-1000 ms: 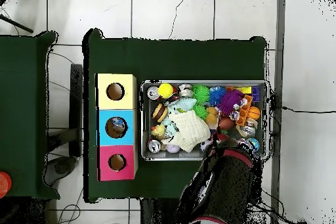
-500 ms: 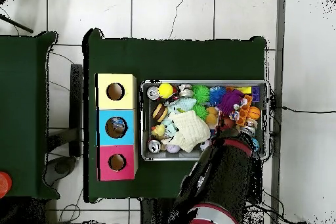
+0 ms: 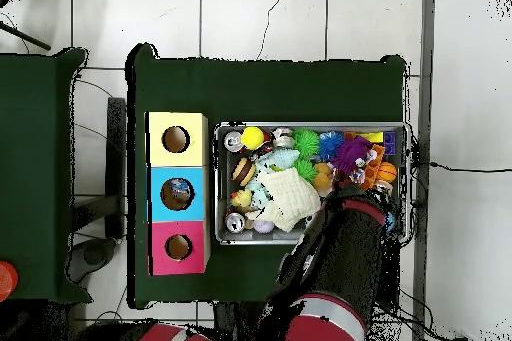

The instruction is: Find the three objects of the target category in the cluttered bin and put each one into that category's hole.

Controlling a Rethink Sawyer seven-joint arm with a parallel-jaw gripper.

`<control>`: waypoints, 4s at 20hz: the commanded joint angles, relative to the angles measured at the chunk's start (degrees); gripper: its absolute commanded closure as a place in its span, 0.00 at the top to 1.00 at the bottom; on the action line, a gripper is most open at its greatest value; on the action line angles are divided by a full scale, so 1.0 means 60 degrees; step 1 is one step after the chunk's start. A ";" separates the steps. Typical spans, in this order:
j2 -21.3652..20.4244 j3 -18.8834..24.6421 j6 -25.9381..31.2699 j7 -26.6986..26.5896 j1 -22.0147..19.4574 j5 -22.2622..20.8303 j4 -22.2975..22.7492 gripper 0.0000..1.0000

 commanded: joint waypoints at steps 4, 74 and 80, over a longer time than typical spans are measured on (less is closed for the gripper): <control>0.1493 0.0800 0.1456 0.1625 -0.0663 0.0146 -0.0860 1.00; 0.4228 -0.1387 -0.2418 1.0187 0.2735 -0.1640 -0.0555 1.00; 0.4334 -0.1593 -0.2514 1.0994 0.3085 -0.1647 -0.0452 1.00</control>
